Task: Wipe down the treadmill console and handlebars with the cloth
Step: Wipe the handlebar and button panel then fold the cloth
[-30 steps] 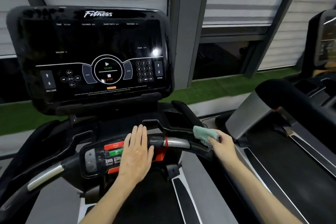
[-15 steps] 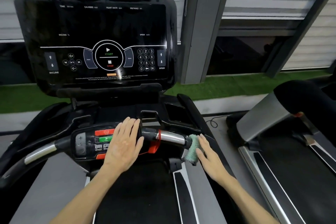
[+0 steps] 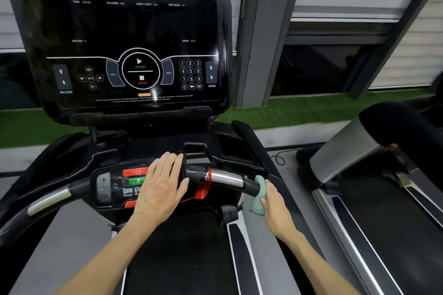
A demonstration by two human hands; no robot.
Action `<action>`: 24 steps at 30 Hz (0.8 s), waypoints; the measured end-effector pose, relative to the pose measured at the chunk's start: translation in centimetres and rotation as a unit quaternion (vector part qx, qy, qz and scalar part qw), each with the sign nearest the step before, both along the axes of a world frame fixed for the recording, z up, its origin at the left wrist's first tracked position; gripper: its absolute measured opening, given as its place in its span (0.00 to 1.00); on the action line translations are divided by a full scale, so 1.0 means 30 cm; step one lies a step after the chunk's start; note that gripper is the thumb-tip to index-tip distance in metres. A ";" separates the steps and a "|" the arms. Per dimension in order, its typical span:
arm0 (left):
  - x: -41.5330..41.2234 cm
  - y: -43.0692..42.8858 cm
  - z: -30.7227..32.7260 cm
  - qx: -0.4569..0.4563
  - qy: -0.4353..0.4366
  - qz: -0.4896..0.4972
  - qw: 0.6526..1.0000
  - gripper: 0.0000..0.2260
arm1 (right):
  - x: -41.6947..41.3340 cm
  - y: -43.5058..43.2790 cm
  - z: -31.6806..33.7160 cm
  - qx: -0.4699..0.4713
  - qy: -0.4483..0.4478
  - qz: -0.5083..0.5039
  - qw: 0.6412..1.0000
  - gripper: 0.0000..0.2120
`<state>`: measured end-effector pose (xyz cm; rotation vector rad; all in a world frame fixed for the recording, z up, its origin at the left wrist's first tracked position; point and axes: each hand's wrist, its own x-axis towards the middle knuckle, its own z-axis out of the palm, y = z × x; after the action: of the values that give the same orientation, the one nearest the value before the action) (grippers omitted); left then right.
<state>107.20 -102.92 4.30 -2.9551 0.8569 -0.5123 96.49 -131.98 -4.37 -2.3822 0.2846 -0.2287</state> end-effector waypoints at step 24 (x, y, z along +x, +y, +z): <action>-0.004 -0.003 0.006 0.002 -0.005 -0.004 1.000 0.27 | 0.181 0.260 0.110 -0.102 -0.140 0.085 0.981 0.28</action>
<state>107.09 -103.00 4.50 -2.9449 0.8670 -0.5244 101.93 -124.19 -1.09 -2.5191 -0.0787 -0.5292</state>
